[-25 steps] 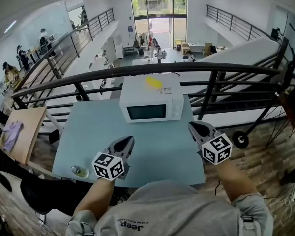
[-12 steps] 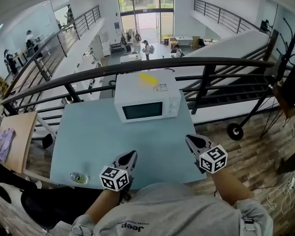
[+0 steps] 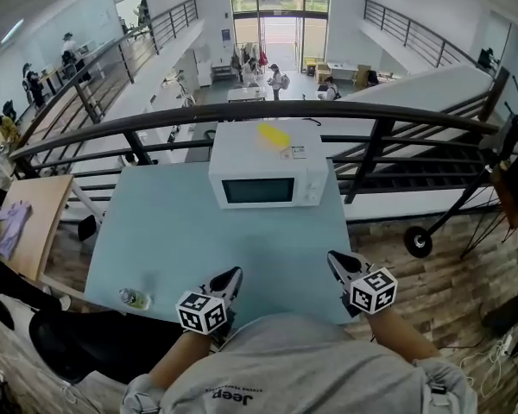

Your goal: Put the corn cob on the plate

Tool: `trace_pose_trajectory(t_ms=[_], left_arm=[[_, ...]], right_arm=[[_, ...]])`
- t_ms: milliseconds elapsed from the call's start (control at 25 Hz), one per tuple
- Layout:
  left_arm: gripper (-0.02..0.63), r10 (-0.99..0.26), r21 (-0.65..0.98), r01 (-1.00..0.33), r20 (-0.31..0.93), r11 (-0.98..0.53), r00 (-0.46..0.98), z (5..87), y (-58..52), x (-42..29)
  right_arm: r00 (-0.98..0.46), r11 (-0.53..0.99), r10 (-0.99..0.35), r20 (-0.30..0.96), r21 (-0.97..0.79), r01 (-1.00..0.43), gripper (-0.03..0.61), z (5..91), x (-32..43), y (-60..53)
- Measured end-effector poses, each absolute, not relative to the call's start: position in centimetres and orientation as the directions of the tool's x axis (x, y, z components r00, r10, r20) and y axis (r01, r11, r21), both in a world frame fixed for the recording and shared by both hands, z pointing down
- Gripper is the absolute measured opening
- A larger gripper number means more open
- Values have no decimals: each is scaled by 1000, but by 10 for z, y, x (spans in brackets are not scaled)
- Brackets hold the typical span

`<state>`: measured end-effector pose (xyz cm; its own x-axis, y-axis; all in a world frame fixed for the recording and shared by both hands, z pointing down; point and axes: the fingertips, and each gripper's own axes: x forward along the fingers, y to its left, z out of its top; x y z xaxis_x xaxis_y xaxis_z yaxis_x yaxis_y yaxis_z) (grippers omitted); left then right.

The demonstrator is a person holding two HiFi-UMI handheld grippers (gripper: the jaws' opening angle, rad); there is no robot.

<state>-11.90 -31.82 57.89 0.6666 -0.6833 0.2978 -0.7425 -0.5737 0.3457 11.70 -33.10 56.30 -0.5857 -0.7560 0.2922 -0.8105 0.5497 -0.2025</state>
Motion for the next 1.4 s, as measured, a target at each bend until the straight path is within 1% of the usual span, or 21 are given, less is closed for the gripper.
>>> trace_pose_trajectory(t_ms=[400,1400], left_arm=[[17,-716,333,-762,274,-555,642,565,-329,-116],[17,-719,331,-762,269,-556,641,559,-330,-120]], right_arm=[[-610,578,-748,261,-194,-793,17,549,120,-348],[-623,599,-742,250,-172,-782,16,541,117,-346]])
